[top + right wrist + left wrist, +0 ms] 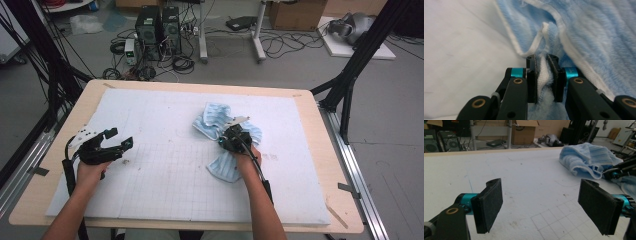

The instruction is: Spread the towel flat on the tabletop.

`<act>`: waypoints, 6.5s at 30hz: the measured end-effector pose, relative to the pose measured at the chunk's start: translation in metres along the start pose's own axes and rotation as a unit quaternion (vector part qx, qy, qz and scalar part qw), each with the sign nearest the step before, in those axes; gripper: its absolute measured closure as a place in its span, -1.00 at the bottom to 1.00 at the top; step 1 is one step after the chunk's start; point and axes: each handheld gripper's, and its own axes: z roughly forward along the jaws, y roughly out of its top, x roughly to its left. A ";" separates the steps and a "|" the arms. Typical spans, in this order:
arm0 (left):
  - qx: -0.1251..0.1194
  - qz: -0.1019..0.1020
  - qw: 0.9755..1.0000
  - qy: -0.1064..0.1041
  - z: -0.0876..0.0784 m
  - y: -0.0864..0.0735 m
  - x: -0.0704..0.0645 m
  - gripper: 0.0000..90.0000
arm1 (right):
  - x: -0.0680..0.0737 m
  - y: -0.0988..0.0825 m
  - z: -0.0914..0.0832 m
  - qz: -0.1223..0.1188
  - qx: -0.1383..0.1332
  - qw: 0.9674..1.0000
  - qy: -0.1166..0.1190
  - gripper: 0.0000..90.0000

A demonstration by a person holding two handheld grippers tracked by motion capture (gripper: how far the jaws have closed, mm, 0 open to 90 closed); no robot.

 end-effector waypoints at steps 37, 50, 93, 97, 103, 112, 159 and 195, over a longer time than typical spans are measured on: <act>-0.004 -0.008 1.000 0.012 -0.005 0.001 0.007 -0.55 | 0.076 0.031 -0.001 -0.149 -0.029 0.988 0.002 0.72; 0.016 -0.005 1.000 -0.011 0.004 0.000 -0.003 -0.45 | 0.037 0.016 -0.027 -0.056 -0.044 0.997 -0.027 0.67; 0.134 0.073 0.982 -0.112 0.092 0.003 -0.097 0.91 | -0.006 -0.044 -0.073 0.013 -0.129 0.990 -0.048 -0.34; 0.117 0.050 0.989 -0.079 0.071 0.009 -0.067 0.91 | -0.004 -0.043 -0.072 0.011 -0.127 0.991 -0.048 -0.34; 0.102 0.032 0.993 -0.043 0.046 0.010 -0.036 0.91 | 0.000 -0.042 -0.068 0.005 -0.117 0.992 -0.044 -0.31; 0.094 -0.001 0.995 0.012 0.018 0.002 0.001 0.91 | 0.008 -0.040 -0.058 -0.006 -0.104 0.994 -0.031 -0.22; 0.096 0.009 0.995 0.003 0.025 -0.007 -0.004 0.88 | 0.043 -0.070 -0.069 -0.109 0.016 0.994 -0.020 0.92; 0.065 -0.016 0.997 0.043 0.017 -0.008 0.009 -0.06 | 0.119 0.046 0.037 -0.175 -0.044 0.978 0.102 0.55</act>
